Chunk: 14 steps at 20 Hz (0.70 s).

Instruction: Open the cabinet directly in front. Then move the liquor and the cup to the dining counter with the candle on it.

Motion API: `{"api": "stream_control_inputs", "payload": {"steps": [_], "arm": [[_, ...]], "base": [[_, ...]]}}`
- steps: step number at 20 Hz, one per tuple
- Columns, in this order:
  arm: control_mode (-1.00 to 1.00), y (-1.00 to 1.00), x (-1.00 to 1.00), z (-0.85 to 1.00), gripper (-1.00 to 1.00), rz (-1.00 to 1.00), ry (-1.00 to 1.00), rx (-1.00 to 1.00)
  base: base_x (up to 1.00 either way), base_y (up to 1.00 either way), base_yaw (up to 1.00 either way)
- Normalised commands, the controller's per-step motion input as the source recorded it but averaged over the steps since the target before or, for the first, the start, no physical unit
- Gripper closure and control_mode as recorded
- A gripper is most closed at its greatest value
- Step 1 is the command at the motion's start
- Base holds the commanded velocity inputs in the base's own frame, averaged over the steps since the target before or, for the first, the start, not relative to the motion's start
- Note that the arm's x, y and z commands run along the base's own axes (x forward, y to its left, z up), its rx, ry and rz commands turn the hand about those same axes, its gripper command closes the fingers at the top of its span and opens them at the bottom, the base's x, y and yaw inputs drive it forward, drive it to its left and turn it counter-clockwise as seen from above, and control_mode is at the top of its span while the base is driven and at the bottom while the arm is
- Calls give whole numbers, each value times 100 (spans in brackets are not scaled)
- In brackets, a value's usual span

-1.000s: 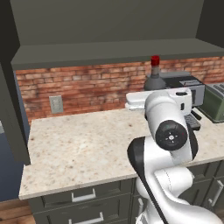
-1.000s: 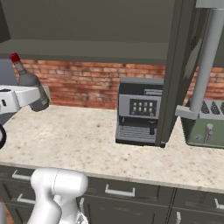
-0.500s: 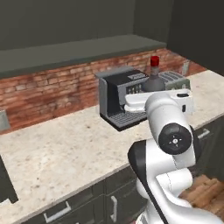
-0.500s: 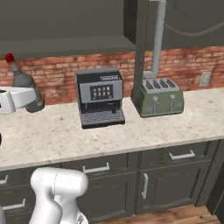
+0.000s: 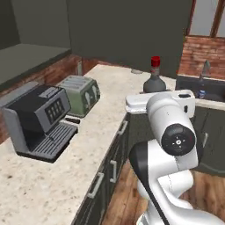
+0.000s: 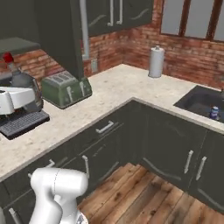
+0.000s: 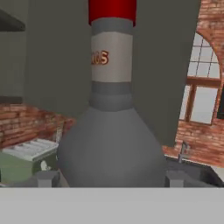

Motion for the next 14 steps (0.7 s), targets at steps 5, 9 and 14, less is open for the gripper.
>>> {"api": "stream_control_inputs", "payload": {"steps": [5,9,14], "arm": [[100,0,0,0,100,0,0,0],[100,0,0,0,100,0,0,0],[100,0,0,0,100,0,0,0]], "base": [[0,0,-100],[0,0,-100],[0,0,-100]]}}
